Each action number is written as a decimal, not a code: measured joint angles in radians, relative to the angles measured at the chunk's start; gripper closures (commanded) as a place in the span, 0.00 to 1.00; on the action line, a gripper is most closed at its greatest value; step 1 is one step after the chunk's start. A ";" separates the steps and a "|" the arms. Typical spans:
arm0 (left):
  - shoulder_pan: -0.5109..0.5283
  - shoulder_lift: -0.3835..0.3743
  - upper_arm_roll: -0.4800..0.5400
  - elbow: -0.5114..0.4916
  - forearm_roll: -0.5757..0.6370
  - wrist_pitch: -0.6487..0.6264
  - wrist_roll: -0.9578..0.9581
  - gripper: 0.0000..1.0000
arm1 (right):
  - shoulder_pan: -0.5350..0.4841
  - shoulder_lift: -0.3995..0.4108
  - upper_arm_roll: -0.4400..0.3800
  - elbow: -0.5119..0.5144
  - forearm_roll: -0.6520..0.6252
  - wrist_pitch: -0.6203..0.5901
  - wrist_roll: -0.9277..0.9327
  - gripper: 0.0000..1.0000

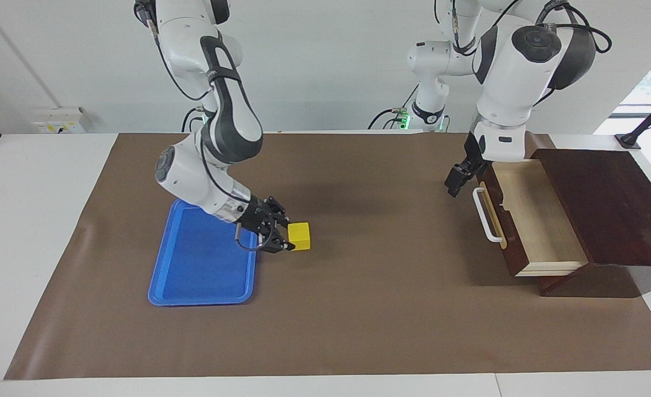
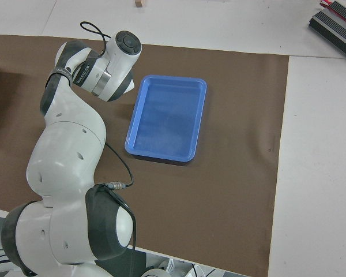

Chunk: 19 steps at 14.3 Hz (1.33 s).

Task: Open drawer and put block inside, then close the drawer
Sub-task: 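Carry the yellow block with the right gripper toward the left gripper, then grasp the yellow block with the left gripper from the right gripper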

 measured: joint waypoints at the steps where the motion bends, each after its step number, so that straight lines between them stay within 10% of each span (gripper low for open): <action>1: -0.001 0.001 0.000 -0.005 -0.014 0.031 -0.135 0.00 | 0.039 0.002 0.000 0.000 0.000 0.030 0.047 1.00; 8: -0.106 0.104 -0.009 -0.009 -0.019 0.090 -0.811 0.00 | 0.148 0.036 0.004 0.089 0.001 0.059 0.216 1.00; 19: -0.286 0.207 -0.008 0.015 0.005 0.194 -1.066 0.00 | 0.184 0.069 0.004 0.116 0.002 0.061 0.244 1.00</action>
